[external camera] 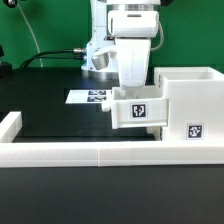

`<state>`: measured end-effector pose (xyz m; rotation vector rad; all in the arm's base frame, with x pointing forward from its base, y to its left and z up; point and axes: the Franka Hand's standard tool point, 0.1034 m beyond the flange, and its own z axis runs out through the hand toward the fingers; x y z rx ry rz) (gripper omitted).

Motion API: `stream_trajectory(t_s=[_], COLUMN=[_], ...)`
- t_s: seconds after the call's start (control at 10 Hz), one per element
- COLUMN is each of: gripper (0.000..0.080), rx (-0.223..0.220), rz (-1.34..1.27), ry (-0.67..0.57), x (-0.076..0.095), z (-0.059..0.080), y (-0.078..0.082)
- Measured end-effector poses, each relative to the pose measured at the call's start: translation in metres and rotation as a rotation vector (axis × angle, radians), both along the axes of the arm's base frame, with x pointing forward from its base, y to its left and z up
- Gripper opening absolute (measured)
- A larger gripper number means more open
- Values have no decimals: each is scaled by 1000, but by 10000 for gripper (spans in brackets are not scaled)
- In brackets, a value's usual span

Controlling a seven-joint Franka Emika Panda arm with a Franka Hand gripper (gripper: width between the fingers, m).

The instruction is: Assemble drawer

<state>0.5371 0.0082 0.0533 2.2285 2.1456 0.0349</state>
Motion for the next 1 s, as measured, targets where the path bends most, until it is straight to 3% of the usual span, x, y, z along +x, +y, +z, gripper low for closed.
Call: stream_trajectory(t_s=[0.8,0.9,1.0], gripper=[44,44,44], rx=[1,5,36], rz=[20,43,59], ry=[2,2,7], x=[0,0,-1], z=[-1,-1,-3], y=[-4,-6,-17])
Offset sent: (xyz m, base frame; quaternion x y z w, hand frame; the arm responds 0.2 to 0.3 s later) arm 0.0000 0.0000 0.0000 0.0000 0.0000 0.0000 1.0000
